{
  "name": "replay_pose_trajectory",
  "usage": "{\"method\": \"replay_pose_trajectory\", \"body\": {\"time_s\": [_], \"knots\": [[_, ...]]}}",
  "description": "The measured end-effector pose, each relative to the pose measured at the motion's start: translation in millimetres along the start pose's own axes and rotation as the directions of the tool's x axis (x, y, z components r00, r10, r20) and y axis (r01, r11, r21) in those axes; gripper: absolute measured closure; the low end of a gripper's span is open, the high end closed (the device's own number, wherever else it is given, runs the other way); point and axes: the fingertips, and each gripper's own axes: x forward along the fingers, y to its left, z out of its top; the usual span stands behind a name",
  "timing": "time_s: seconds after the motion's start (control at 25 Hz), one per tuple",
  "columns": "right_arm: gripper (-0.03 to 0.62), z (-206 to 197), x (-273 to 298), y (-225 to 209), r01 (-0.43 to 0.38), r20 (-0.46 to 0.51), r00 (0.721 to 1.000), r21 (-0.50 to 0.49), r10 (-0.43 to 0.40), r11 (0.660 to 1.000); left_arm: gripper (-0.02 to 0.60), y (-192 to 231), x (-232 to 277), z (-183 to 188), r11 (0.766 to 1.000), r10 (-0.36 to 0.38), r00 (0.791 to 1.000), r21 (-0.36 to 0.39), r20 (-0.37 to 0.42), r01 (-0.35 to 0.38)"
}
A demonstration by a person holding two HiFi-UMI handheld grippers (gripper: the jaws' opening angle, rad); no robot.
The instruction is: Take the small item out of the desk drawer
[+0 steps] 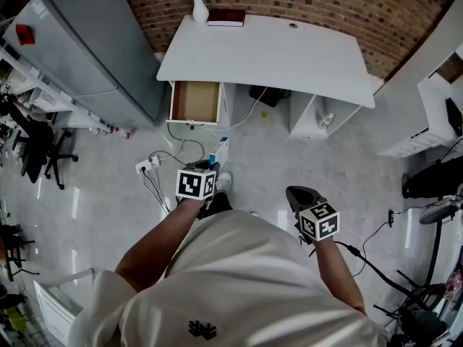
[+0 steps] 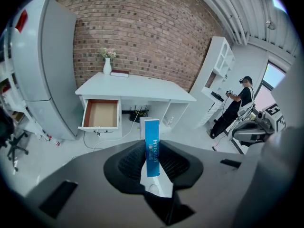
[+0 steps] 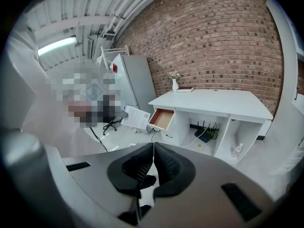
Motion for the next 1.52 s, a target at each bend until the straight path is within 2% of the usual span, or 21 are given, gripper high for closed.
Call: {"method": "replay_pose_trajectory", "body": {"time_s": [0.48,1.52], "knots": [[0.562,-11,-2,3,-0.006,0.025,1.0,0.028,0.006,1.0,0.486,-8,-2,0,1.0,0.007,1.0,0.025,-0.001,-0.007],[0.563,-10,12,-9,-0.016,0.001,1.0,0.026,0.016,1.0,0.486,-3,16,-1,1.0,0.008,0.999,0.001,-0.034,-0.008]]}}
